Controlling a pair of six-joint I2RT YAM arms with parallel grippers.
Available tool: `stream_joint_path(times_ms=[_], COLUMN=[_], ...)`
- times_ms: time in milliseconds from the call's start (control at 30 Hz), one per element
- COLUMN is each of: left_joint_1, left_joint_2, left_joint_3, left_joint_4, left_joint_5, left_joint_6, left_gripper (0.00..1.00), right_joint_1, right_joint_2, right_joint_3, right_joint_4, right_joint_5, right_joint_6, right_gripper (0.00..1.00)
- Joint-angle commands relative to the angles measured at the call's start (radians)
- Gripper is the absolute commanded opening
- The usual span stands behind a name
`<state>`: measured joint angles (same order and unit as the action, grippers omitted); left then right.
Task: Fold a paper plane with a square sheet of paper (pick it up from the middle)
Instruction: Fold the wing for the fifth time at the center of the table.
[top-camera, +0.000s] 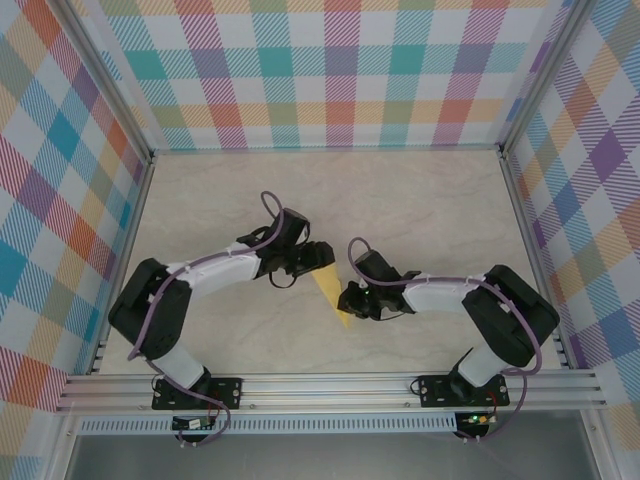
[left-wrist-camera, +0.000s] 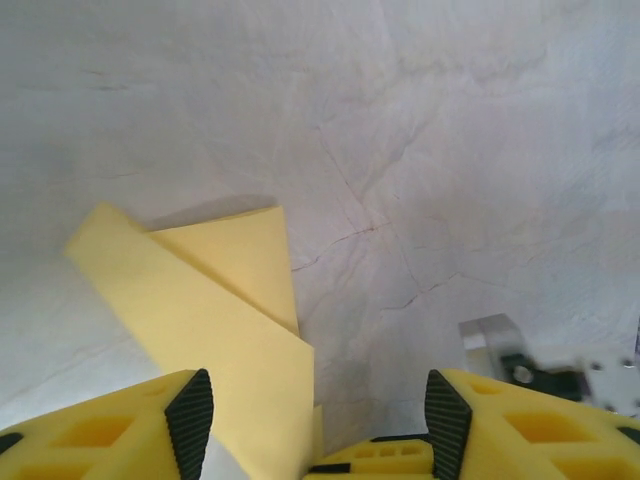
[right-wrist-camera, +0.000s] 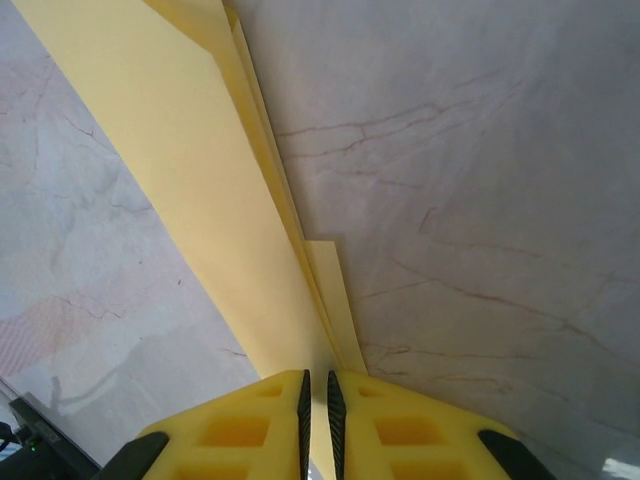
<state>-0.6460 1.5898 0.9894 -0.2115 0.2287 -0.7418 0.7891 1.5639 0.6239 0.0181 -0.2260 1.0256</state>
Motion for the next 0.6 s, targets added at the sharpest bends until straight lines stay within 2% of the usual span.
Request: stream_joint_path(times_ms=[0,100,233,333,467,567], left_joint_1=[-0.011,-0.039,-0.086,-0.127,-0.169,-0.194], left_joint_2=[-0.090,-0.138,-0.113,-0.042,0.074,0.157], left_joint_3=[-0.005,-0.036,-0.002,0.070,0.182,0.266], left_joint_4=[-0.188,-0.216,-0.287,-0.342,-0.417,-0.491], left_joint_5=[-0.148,-0.197,-0.239,-0.260,-0.289,-0.317], left_joint_6=[-0.075,-0.137,-0.165,-0.163,-0.165,-0.157], left_gripper=[0.64,0.68,0.70,0.70,0.71,0.71], right_joint_1=[0.037,0.046,0.040,0.007,-0.069,-0.083], right_joint_2=[-0.009,-0.050,-0.161,-0.238,-0.318,-0.359], right_joint_3=[-0.051,-0.048,-0.046,-0.077,-0.124,-0.119], right_joint_4=[0.061,0.097,-0.041,-0.127,-0.173,-0.219], right_joint_5=[0.004,-0.014,0.080,0.149,0.168,0.194], right_joint_6=[0.125,0.117,0.091,0.085,0.065,0.030], right_gripper=[0.17,0.18,0.23,0.26,0.29,0.33])
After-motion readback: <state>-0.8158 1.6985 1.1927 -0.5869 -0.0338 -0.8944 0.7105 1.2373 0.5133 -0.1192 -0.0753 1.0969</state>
